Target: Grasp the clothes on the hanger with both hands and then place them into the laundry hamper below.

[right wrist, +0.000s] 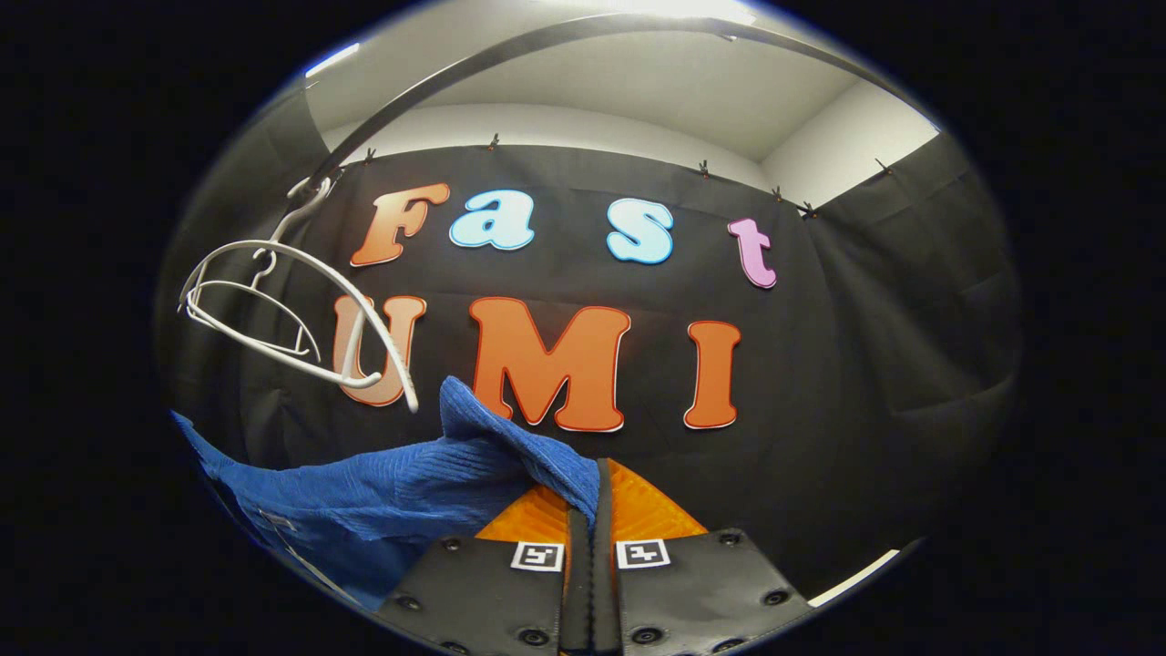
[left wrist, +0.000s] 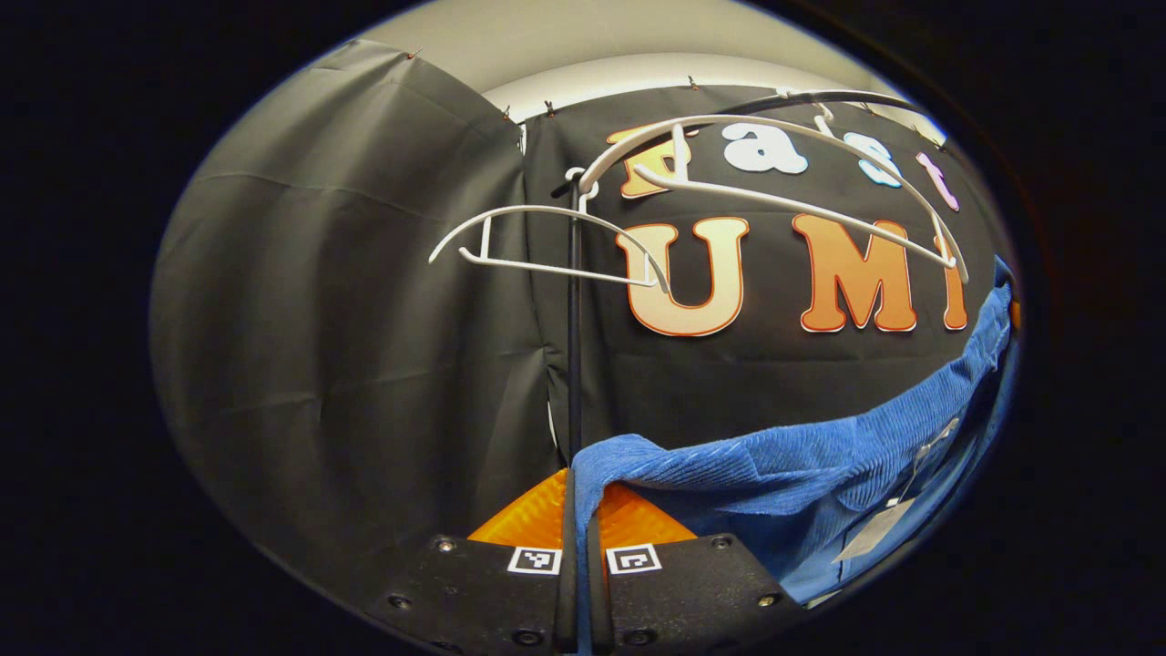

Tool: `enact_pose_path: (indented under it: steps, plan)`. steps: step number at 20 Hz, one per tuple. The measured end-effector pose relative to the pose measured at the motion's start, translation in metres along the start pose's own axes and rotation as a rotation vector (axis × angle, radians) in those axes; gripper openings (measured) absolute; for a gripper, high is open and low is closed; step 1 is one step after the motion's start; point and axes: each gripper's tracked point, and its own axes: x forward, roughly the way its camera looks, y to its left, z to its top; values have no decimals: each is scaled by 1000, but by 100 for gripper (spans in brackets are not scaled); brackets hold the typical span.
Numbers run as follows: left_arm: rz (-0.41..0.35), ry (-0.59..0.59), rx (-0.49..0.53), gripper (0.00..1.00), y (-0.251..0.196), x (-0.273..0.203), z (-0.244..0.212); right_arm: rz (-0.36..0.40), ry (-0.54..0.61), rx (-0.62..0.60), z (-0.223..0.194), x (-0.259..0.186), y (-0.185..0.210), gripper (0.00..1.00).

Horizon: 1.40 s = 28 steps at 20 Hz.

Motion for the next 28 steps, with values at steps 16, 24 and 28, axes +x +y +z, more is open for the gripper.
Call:
enact_pose_path:
  steps: [16, 24, 28]
  plan:
    - [-400, 192, -195, 5, -155, -33, -46, 459, 382, 141, -137, -60, 171, 8]
    - [-476, 609, -93, 6, -199, -58, -205, 478, 869, 184, -320, -116, 188, 8]
    - [-447, 763, -35, 18, -199, -75, -253, 470, 1003, 130, -365, -138, 181, 9]
